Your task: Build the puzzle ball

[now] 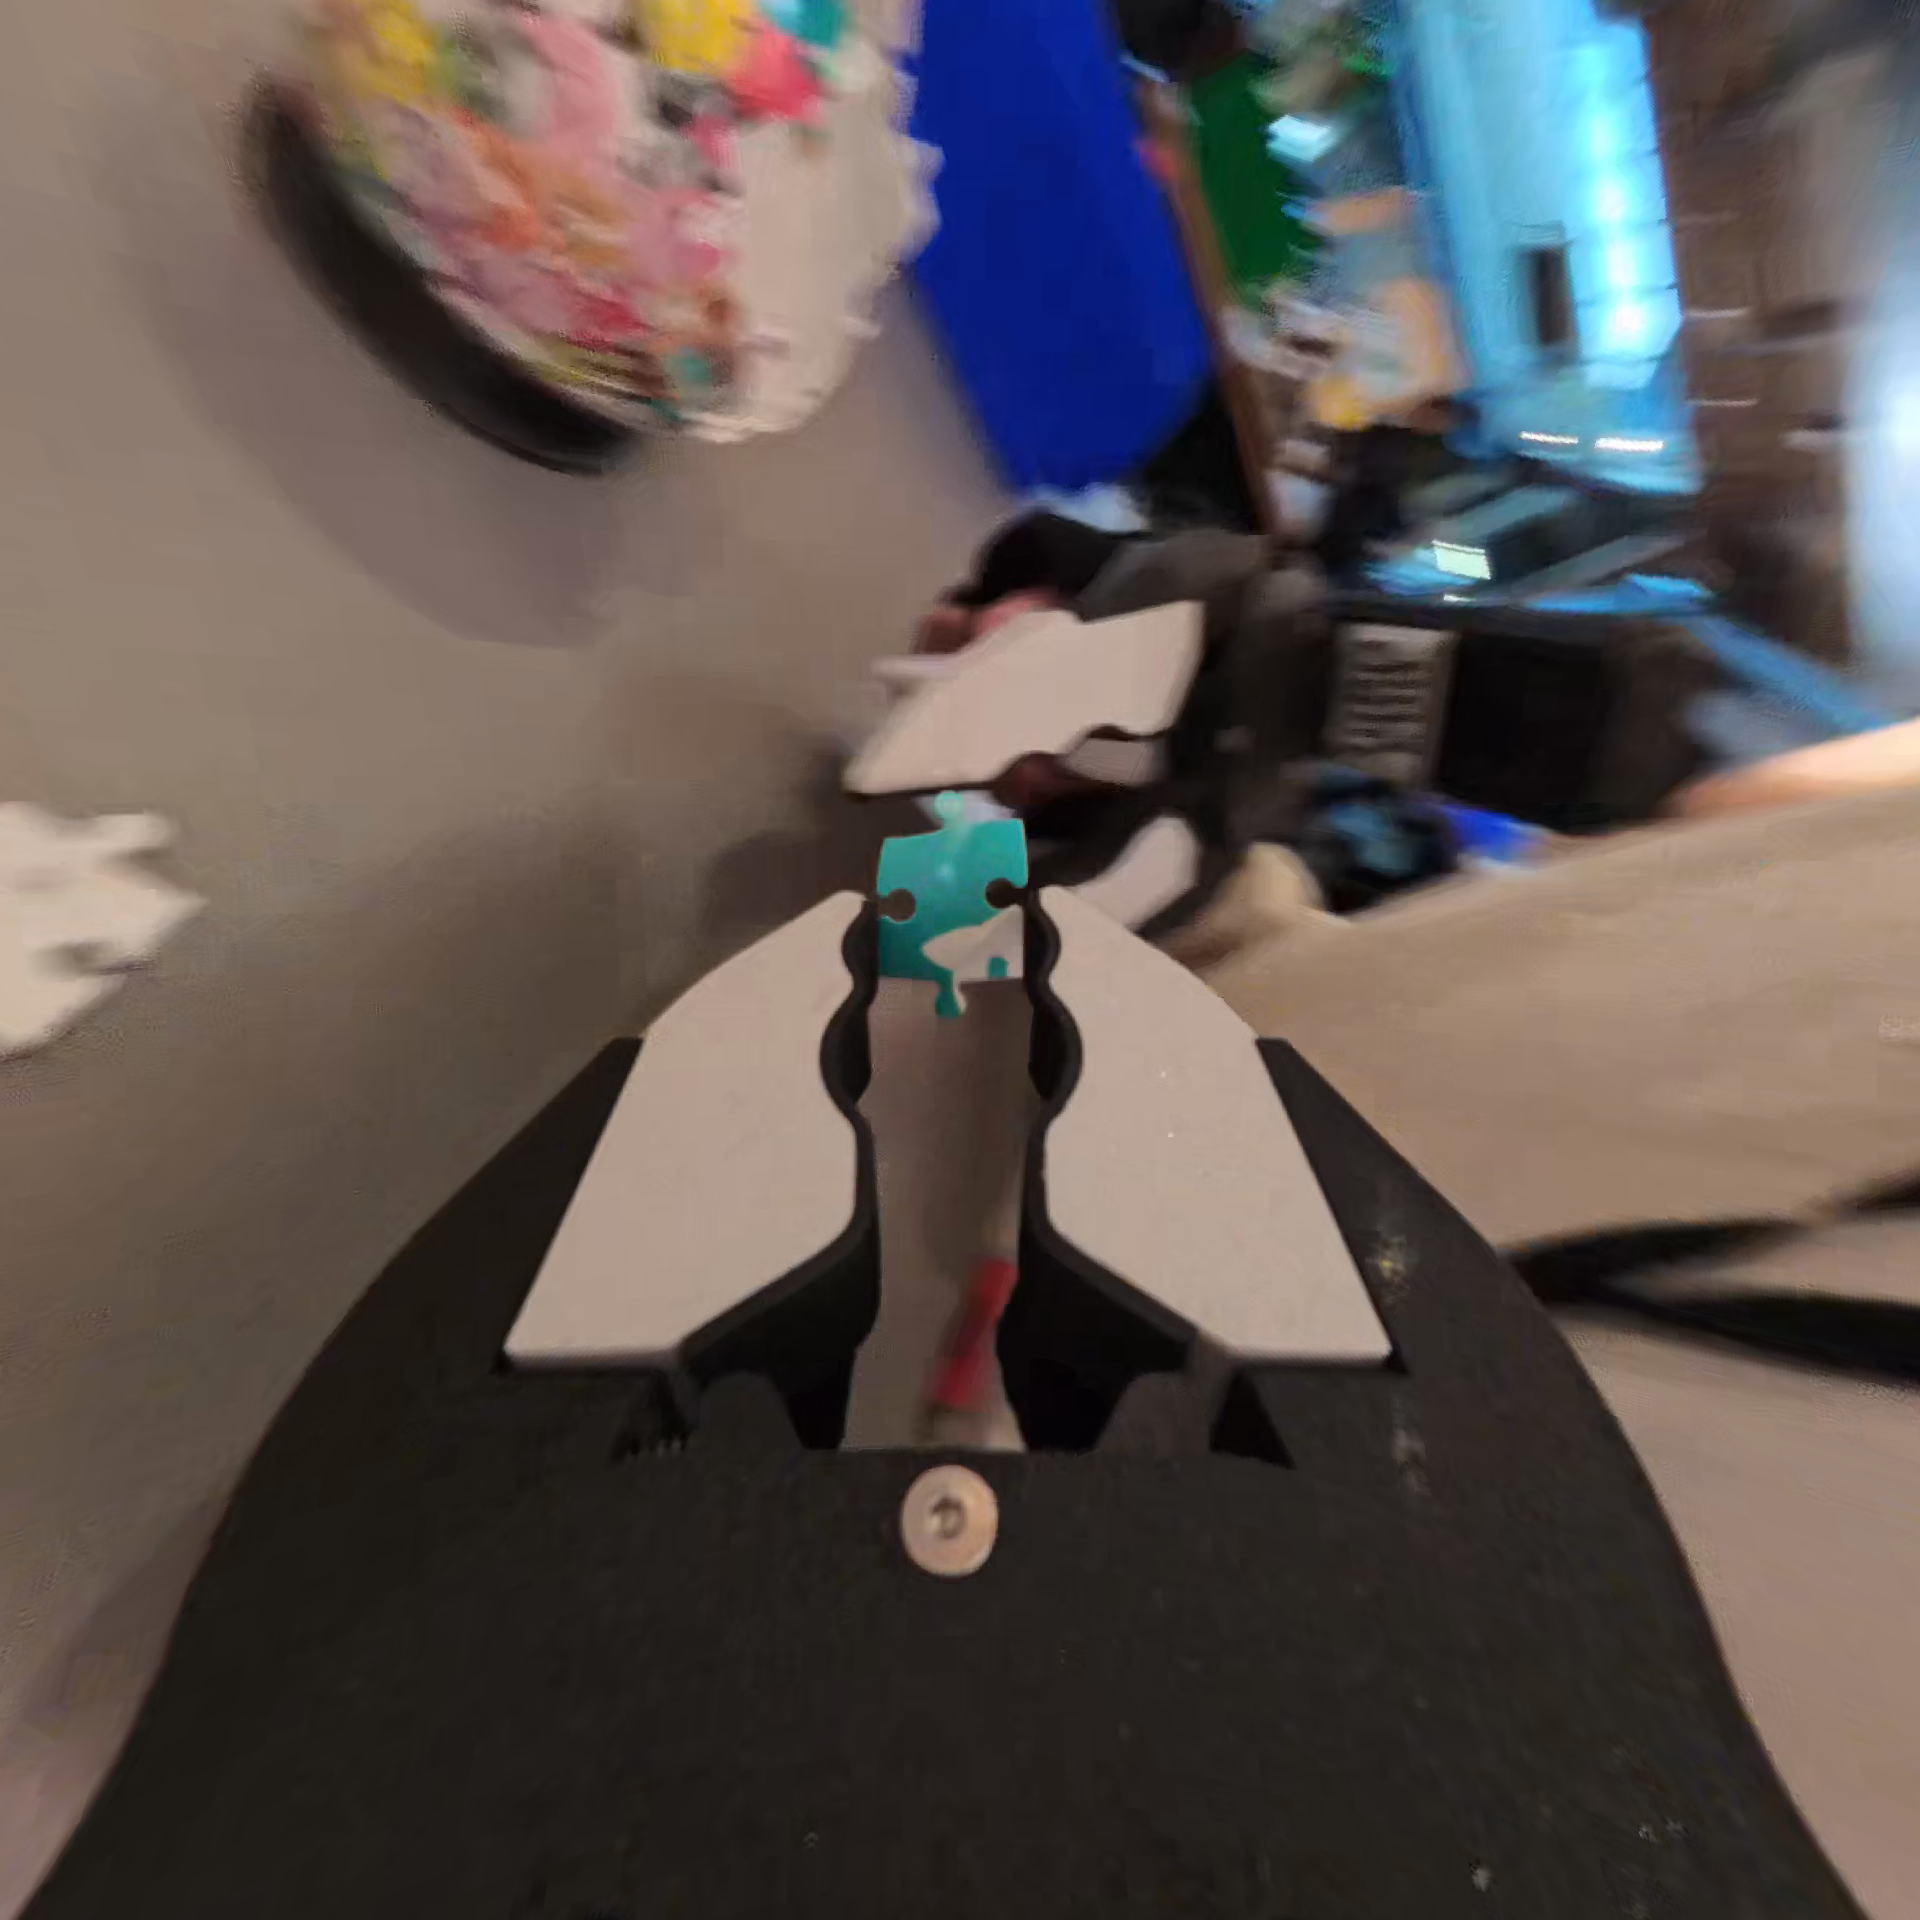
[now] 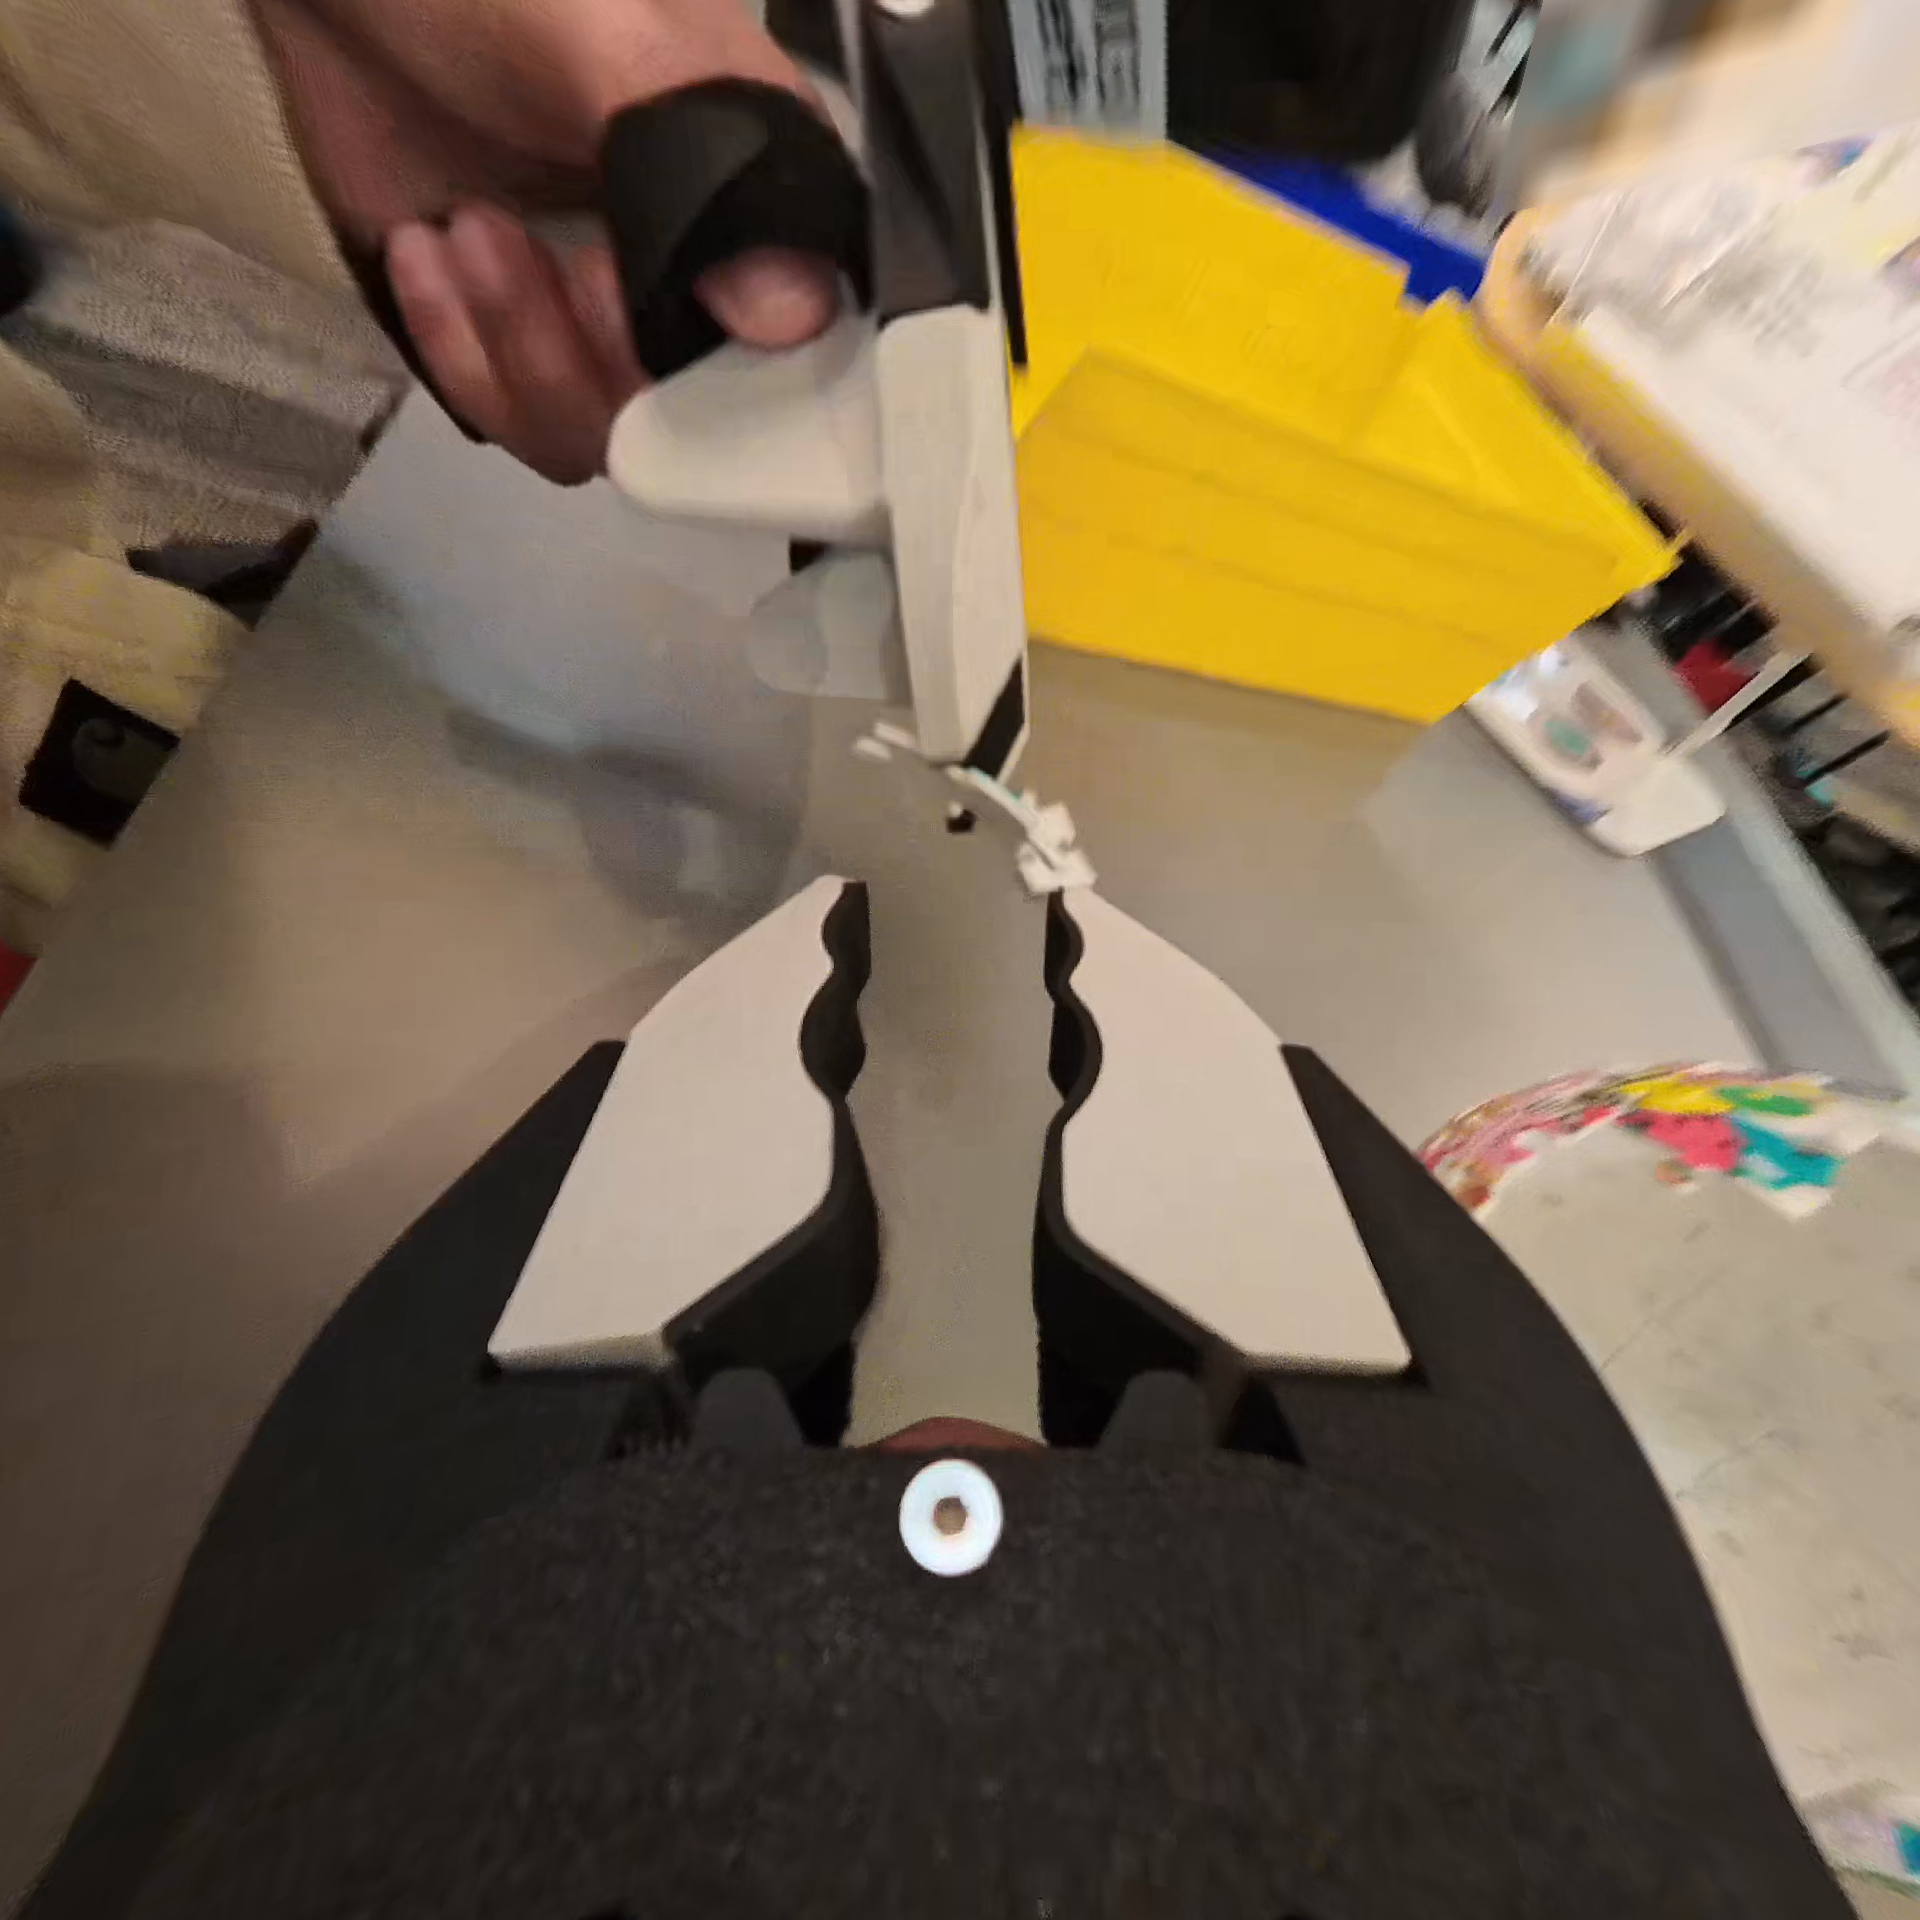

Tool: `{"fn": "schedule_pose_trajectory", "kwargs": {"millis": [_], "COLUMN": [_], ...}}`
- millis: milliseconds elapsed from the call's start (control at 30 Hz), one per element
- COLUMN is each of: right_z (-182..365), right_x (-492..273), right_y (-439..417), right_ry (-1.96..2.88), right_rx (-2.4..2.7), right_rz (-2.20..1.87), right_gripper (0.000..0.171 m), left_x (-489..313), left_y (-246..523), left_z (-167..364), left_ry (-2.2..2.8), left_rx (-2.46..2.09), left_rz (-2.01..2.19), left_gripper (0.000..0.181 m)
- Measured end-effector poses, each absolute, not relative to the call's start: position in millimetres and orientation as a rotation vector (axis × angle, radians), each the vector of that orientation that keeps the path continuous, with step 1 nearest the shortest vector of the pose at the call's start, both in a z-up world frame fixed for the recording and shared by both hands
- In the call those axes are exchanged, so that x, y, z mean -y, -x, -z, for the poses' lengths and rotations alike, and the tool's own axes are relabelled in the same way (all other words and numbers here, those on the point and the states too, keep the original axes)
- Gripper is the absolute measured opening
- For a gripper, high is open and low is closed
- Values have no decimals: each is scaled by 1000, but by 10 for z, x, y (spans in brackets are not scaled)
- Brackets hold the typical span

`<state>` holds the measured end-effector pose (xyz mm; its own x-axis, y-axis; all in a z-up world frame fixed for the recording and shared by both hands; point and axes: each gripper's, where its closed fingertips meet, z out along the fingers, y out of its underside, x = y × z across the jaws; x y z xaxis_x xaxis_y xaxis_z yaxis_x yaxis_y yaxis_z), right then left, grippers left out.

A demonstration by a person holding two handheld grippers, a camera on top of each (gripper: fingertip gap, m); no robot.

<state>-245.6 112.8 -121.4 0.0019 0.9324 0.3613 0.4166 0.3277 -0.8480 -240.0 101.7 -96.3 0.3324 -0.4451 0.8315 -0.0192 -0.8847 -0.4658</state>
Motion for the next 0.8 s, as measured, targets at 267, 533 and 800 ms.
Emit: {"fn": "schedule_pose_trajectory", "kwargs": {"millis": [267, 533, 800], "right_z": [745, 910, 895], "right_x": [-945, -1173, -1180], "right_y": [2375, 2418, 2471], "right_ry": [1167, 1676, 1708], "right_rx": [1478, 1190, 1106], "right_rz": [-931, -1377, -1454], "right_gripper": [2, 2, 2], "left_x": [-868, -1145, -1125], "left_y": [2314, 2605, 2538], "left_z": [648, 584, 889], "left_ry": [2247, 2104, 2081], "left_rx": [-578, -625, -784], "left_rz": [1990, 1635, 1263], "left_gripper": [26, 30, 21]}}
